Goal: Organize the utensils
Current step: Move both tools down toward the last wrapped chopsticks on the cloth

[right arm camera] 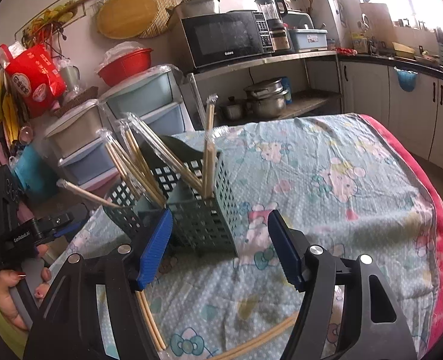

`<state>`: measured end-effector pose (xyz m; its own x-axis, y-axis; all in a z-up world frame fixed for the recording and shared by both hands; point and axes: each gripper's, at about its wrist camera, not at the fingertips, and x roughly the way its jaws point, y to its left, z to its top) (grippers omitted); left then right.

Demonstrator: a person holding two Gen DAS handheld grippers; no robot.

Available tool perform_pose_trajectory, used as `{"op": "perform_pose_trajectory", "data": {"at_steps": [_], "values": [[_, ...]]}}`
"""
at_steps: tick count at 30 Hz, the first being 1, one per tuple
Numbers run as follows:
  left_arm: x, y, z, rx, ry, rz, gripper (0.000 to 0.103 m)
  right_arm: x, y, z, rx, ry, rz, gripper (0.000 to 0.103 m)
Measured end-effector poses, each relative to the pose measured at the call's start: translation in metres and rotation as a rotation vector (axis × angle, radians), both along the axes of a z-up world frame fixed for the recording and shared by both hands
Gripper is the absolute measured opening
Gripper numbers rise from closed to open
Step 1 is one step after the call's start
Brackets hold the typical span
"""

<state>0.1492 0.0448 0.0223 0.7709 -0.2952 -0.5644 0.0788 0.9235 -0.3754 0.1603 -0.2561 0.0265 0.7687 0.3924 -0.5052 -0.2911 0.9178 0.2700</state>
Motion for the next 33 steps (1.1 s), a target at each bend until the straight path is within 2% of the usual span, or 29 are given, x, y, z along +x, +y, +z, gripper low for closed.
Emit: {"op": "perform_pose_trajectory", "data": {"at_steps": [17, 24, 31, 33], "values": [[-0.003, -0.021, -0.041, 0.013, 0.115, -0.053, 0.092, -0.011, -0.015, -0.034, -0.028, 0.099, -0.014, 0.064], [-0.004, -0.019, -0.061, -0.024, 0.183, -0.053, 0.091, -0.012, -0.023, -0.047, -0.032, 0.147, -0.024, 0.064], [-0.001, -0.016, -0.076, -0.079, 0.234, -0.072, 0.066, -0.012, -0.030, -0.060, -0.023, 0.205, -0.031, 0.064], [0.002, -0.015, -0.079, -0.094, 0.247, -0.074, 0.065, -0.013, -0.032, -0.063, -0.020, 0.220, -0.035, 0.063]]}}
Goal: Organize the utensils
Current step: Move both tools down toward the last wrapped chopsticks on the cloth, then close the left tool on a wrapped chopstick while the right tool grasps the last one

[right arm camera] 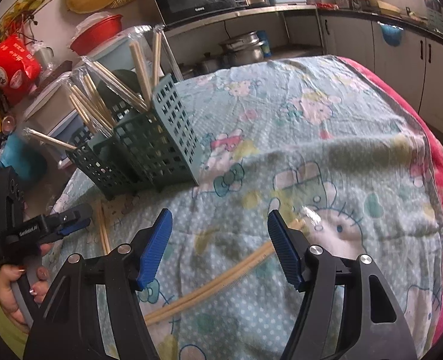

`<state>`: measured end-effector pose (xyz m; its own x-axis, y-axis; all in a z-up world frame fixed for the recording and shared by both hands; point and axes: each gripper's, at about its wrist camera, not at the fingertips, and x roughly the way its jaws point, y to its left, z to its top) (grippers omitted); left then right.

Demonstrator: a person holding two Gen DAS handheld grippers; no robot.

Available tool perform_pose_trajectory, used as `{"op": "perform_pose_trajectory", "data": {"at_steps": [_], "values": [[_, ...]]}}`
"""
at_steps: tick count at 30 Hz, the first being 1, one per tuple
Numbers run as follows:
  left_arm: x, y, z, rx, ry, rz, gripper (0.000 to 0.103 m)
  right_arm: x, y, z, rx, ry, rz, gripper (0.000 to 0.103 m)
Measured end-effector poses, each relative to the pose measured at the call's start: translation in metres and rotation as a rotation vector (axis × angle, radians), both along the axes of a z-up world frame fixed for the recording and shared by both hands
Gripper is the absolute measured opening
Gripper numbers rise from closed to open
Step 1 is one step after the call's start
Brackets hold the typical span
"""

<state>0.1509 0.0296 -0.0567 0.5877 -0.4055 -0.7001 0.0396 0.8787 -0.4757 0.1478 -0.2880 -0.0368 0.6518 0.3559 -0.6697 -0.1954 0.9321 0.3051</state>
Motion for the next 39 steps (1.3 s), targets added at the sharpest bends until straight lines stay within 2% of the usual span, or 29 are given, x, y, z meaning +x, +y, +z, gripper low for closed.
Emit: {"op": "perform_pose_trajectory", "data": {"at_steps": [7, 19, 24, 27, 29, 34, 39], "values": [[0.019, 0.008, -0.013, 0.003, 0.057, 0.050, 0.065, 0.000, -0.010, -0.010, 0.015, 0.053, -0.036, 0.061], [0.041, 0.011, -0.015, 0.033, 0.038, 0.066, 0.065, 0.015, -0.031, -0.029, 0.026, 0.145, -0.135, 0.060], [0.045, 0.012, -0.015, 0.043, 0.027, 0.078, 0.064, 0.026, -0.035, -0.036, 0.031, 0.173, -0.157, 0.057], [0.046, 0.014, -0.016, 0.054, 0.026, 0.094, 0.054, 0.032, -0.033, -0.037, 0.017, 0.172, -0.164, 0.053], [0.047, 0.016, -0.017, 0.071, 0.025, 0.107, 0.043, 0.035, -0.033, -0.039, 0.001, 0.168, -0.170, 0.049], [0.047, 0.021, -0.018, 0.076, 0.022, 0.112, 0.038, 0.041, -0.028, -0.041, -0.057, 0.151, -0.175, 0.043], [0.045, 0.023, -0.020, 0.100, 0.019, 0.119, 0.025, 0.043, -0.021, -0.043, -0.145, 0.120, -0.186, 0.032]]}}
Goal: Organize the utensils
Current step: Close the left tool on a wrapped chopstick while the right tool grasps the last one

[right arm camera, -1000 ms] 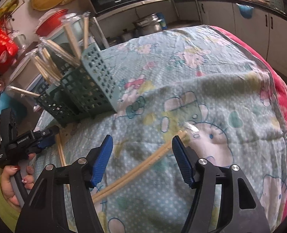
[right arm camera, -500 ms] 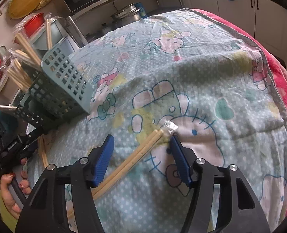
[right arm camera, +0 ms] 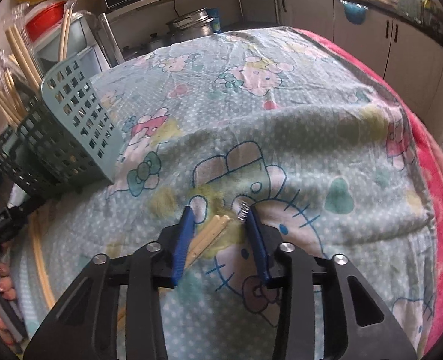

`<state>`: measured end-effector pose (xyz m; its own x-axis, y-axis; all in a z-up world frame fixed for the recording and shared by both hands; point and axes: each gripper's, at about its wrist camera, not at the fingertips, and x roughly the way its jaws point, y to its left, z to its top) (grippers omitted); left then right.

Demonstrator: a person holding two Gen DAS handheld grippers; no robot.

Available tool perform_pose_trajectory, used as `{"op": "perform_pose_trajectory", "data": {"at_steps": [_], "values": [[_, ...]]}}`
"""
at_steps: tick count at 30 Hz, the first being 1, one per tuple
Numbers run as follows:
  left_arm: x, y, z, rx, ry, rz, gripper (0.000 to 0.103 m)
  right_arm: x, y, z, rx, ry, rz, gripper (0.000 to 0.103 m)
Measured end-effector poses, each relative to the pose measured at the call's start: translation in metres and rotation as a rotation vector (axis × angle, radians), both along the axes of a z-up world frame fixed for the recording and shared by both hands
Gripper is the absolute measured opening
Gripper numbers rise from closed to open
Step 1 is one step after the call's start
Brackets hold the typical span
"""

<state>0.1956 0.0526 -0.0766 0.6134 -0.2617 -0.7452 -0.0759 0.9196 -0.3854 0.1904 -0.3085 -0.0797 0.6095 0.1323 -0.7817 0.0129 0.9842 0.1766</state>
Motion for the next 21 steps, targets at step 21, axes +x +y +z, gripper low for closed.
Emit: {"op": "perform_pose_trajectory", "data": {"at_steps": [21], "values": [[-0.017, 0.006, 0.006, -0.081, 0.005, -0.023, 0.009, -0.027, -0.026, 0.022, 0.213, -0.062, -0.015, 0.009]]}}
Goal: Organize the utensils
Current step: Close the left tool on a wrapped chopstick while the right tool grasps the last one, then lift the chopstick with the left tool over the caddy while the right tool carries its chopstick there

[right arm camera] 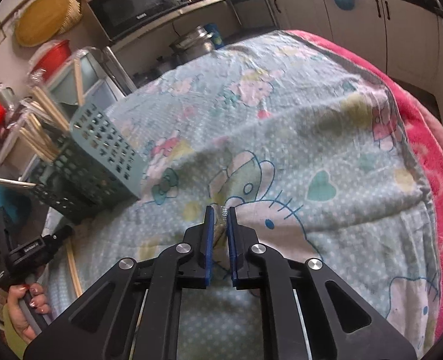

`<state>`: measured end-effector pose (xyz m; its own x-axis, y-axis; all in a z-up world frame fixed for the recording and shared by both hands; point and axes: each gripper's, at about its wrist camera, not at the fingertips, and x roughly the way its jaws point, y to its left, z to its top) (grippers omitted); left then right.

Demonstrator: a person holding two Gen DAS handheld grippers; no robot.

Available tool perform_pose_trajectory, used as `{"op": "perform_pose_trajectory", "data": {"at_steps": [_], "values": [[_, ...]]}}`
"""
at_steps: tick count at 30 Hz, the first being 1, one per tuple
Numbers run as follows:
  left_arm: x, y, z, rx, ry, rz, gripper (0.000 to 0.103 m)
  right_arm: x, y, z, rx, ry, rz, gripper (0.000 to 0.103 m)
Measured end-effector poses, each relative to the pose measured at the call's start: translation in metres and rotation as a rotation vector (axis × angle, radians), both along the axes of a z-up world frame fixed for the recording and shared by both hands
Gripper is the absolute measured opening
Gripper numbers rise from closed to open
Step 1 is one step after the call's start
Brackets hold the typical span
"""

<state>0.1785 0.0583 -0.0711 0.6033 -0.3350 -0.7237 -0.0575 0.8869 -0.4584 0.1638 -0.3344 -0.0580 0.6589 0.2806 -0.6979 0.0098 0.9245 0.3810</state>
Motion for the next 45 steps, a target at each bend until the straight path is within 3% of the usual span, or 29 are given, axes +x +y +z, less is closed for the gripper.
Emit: {"op": "perform_pose_trajectory", "data": {"at_steps": [26, 45], "values": [[-0.040, -0.033, 0.073, -0.020, -0.174, -0.135, 0.004, -0.025, 0.020, 0.056, -0.012, -0.194, 0.138, 0.001], [-0.038, -0.084, 0.140, -0.021, -0.351, -0.292, 0.003, -0.039, 0.045, 0.125, 0.019, -0.355, 0.254, 0.001]]}}
